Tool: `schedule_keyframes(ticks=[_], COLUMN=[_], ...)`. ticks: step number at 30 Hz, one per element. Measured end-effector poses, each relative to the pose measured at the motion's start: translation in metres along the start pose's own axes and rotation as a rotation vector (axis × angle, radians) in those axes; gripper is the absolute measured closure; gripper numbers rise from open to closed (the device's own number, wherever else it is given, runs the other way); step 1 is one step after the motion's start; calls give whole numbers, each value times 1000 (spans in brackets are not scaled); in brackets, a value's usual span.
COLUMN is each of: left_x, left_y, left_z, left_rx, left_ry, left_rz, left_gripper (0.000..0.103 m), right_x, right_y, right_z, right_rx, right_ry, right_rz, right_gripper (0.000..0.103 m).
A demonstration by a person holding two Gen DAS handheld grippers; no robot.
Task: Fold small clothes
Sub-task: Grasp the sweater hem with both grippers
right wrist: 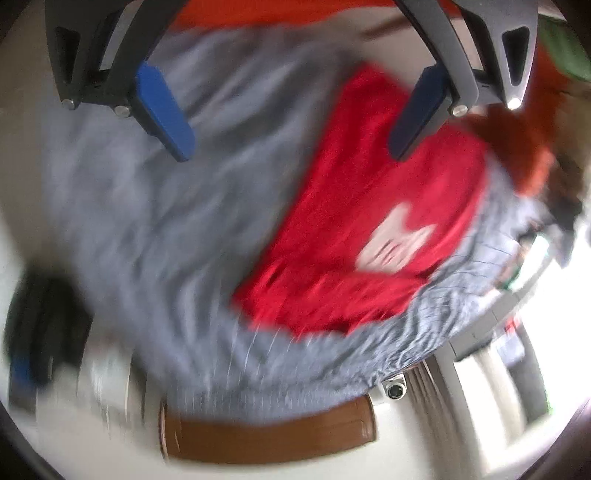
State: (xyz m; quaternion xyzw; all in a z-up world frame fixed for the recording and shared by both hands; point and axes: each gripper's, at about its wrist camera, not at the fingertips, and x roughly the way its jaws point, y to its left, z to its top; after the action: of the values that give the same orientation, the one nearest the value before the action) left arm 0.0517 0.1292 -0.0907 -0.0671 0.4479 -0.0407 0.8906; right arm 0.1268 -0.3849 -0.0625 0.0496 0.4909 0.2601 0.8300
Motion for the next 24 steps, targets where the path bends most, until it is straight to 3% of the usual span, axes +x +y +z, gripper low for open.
schedule_keyframes(ticks=[3, 5, 10, 12, 14, 16, 18, 20, 22, 24], left_x=[7, 11, 36, 43, 49, 51, 52, 50, 48, 49], left_y=[-26, -39, -53, -56, -58, -57, -54, -47, -40, -33], left_z=[-15, -23, -43, -52, -59, -63, -64, -62, -60, -62], left_rx=[76, 109, 88, 75, 73, 63, 41, 5, -34, -73], left_ry=[56, 91, 203, 243, 282, 307, 322, 325, 331, 346], left_rz=[5, 17, -16, -33, -41, -53, -74, -104, -161, -216], left_gripper=[1, 1, 2, 5, 12, 20, 21, 29, 59, 82], right_x=[35, 51, 71, 85, 98, 111, 122, 126, 122, 112], right_y=[7, 10, 8, 13, 25, 32, 34, 33, 29, 25], right_z=[-40, -54, -58, -60, -62, -65, -67, -68, -67, -65], right_rx=[102, 127, 190, 183, 150, 137, 150, 168, 188, 197], right_ry=[85, 114, 174, 237, 290, 338, 373, 386, 371, 346], right_rz=[82, 86, 133, 160, 175, 173, 176, 179, 189, 200], right_gripper=[0, 0, 3, 11, 30, 34, 46, 75, 98, 98])
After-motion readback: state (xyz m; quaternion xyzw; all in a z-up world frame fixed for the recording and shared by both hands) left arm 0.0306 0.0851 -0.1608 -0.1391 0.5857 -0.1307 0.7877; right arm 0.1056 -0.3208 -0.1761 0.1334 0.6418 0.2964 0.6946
